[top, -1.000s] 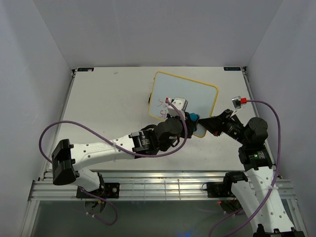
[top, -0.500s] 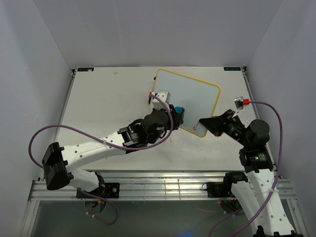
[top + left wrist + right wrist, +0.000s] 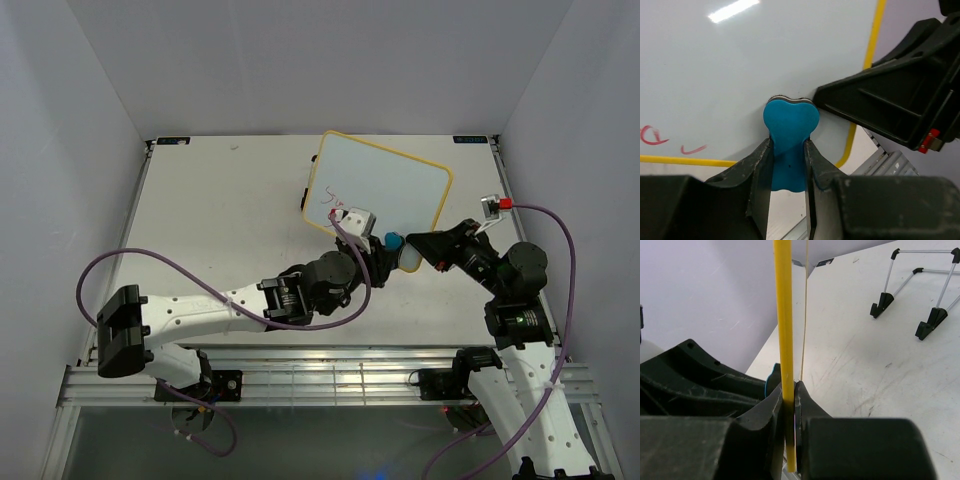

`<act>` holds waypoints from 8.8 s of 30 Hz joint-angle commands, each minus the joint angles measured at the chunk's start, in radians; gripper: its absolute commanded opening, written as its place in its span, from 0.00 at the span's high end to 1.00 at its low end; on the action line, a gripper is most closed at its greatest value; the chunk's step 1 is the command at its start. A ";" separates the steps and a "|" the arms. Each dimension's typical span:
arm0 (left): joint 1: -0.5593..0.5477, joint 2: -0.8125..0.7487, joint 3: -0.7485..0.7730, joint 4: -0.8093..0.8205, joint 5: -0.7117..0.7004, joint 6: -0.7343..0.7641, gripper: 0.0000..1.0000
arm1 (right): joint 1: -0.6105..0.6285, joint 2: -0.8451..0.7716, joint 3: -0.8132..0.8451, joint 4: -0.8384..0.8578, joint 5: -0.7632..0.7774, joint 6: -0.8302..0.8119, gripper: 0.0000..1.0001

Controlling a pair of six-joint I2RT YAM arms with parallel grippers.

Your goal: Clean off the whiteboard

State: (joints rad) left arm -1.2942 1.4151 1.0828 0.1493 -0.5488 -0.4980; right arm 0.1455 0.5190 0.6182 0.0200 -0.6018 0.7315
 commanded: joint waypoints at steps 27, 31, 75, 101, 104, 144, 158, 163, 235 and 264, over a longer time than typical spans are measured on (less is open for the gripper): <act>0.045 0.151 0.212 -0.395 -0.149 -0.200 1.00 | 0.029 -0.085 0.077 0.279 -0.151 0.115 0.92; 0.087 0.114 0.166 -0.393 -0.137 -0.192 1.00 | 0.029 -0.082 0.077 0.284 -0.161 0.117 0.92; 0.032 0.328 0.483 -0.694 0.320 -0.140 1.00 | 0.029 -0.047 0.109 0.225 -0.061 0.009 0.92; 0.049 0.283 0.486 -0.683 0.208 -0.142 1.00 | 0.028 -0.080 0.037 0.274 -0.041 0.025 0.92; 0.058 0.280 0.503 -0.654 0.196 -0.123 1.00 | 0.029 -0.088 0.026 0.287 -0.055 0.045 0.92; 0.513 -0.137 0.052 -0.340 0.185 0.099 1.00 | 0.032 -0.030 0.158 0.264 -0.285 0.163 0.92; 0.512 -0.042 0.192 -0.349 0.251 0.165 1.00 | 0.032 -0.016 0.144 0.186 -0.340 0.031 0.92; 0.510 0.016 0.241 -0.346 0.311 0.162 1.00 | 0.032 -0.017 0.123 0.222 -0.354 0.034 0.92; 0.398 -0.255 -0.280 -0.033 0.239 -0.014 1.00 | 0.032 0.012 0.100 0.462 -0.139 0.256 0.92; 0.239 -0.171 -0.167 0.104 0.234 -0.031 1.00 | 0.032 -0.004 0.006 0.455 0.013 0.304 0.92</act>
State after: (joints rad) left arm -1.0012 1.2198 0.8692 0.2012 -0.3206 -0.4992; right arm 0.1581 0.5381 0.6022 0.2802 -0.5781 0.9573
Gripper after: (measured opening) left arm 0.362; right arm 0.254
